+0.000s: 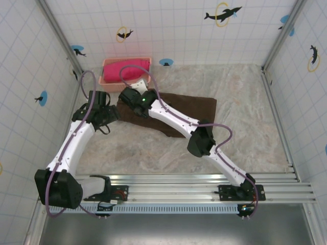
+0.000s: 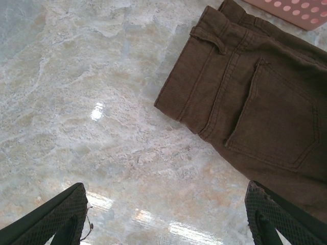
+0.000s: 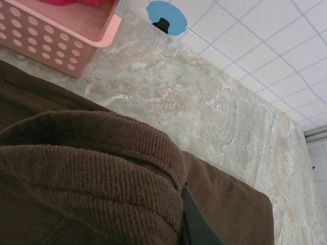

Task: Roll up the long pants

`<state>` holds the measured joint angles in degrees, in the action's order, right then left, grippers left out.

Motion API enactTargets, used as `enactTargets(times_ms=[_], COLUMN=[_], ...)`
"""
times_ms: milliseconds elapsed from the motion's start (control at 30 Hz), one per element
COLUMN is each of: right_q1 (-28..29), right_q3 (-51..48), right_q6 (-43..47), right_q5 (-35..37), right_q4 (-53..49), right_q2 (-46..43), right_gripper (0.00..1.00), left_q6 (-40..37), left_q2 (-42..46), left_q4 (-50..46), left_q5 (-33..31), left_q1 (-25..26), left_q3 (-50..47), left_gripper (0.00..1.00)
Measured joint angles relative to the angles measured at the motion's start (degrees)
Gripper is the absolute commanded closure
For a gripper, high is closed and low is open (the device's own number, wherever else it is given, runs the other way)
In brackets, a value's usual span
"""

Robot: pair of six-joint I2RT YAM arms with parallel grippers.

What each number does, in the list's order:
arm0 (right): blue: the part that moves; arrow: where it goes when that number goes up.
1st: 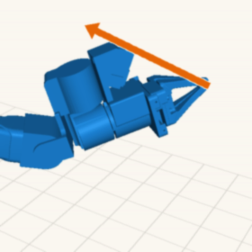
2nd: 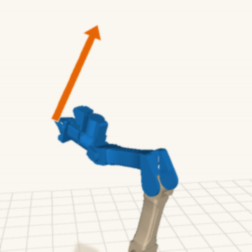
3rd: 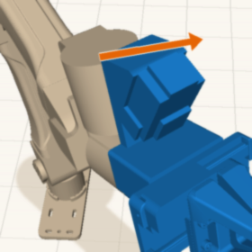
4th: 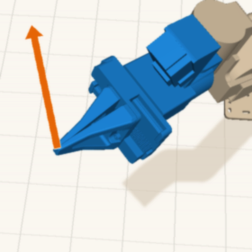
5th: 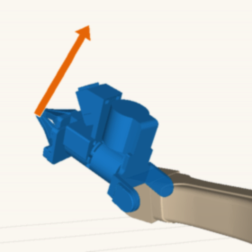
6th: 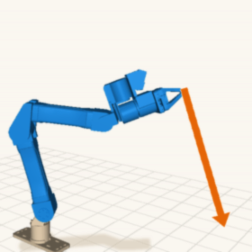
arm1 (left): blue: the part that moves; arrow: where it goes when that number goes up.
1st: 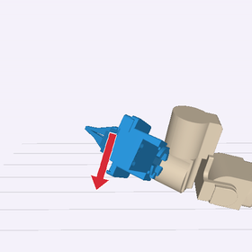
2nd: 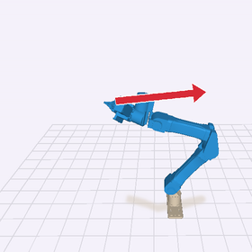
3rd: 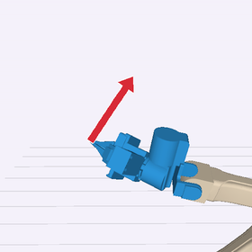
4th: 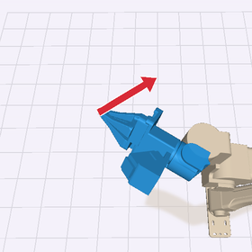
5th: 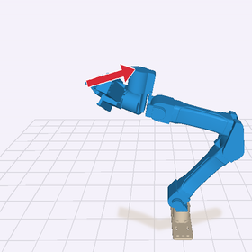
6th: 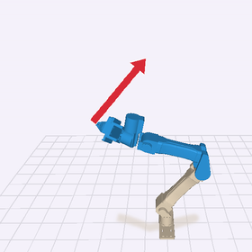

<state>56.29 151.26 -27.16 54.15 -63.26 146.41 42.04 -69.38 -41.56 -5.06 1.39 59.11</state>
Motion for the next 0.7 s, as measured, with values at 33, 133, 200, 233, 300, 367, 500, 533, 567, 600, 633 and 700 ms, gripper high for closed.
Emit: enactTargets(times_ms=[33, 133, 200, 233, 300, 367, 500, 533, 567, 600, 633, 700], right_q1=[0.0, 0.1, 0.1, 0.1, 0.0, 0.0, 0.1, 0.1, 0.2, 0.3, 0.3, 0.5], right_q3=[0.0, 0.0, 0.0, 0.0, 0.1, 0.2, 0.2, 0.2, 0.2, 0.2, 0.2, 0.2], right_q6=[0.0, 0.2, 0.2, 0.2, 0.0, -0.3, -0.5, -0.5, -0.5, -0.5, -0.5, -0.5], right_q5=[-0.1, -0.2, -0.3, -0.4, -0.9, -1.4, -2.4, -2.6, -2.8, -2.9, -3.0, -3.2], right_q4=[0.1, 0.7, 0.9, 1.0, 1.0, 1.0, 1.0, 1.0, 1.0, 1.1, 1.1, 1.2], right_q2=[0.0, 0.0, 0.1, 0.2, 0.4, 0.7, 1.3, 1.4, 1.5, 1.6, 1.6, 1.8], right_gripper=[1.00, 1.00, 1.00, 1.00, 1.00, 1.00, 1.00, 1.00, 1.00, 1.00, 1.00, 1.00], left_q6=[0.0, 0.0, 0.0, 0.0, 0.0, 0.0, 0.0, 0.0, 0.0, 0.0, 0.0, 0.2], left_q2=[0.1, 0.2, 0.4, 0.5, 0.9, 1.5, 2.3, 2.3, 2.3, 2.3, 2.3, 2.3], left_q4=[-0.1, -0.4, -0.6, -0.7, -1.1, -1.6, -1.9, -1.9, -1.9, -1.9, -1.9, -2.0], left_q5=[0.0, -0.2, -0.2, -0.2, -0.3, -0.5, -1.1, -1.3, -1.3, -1.3, -1.3, -1.3], left_q1=[0.0, 0.0, 0.0, 0.0, 0.0, 0.0, 0.0, 0.0, 0.0, 0.0, 0.0, 0.0], left_q3=[0.0, -0.1, -0.1, -0.1, -0.2, -0.2, -0.2, -0.2, -0.2, -0.4, -0.6, -1.1], left_gripper=[0.18, 0.18, 0.18, 0.18, 0.18, 0.18, 0.18, 0.18, 0.18, 0.18, 0.18, 0.18])
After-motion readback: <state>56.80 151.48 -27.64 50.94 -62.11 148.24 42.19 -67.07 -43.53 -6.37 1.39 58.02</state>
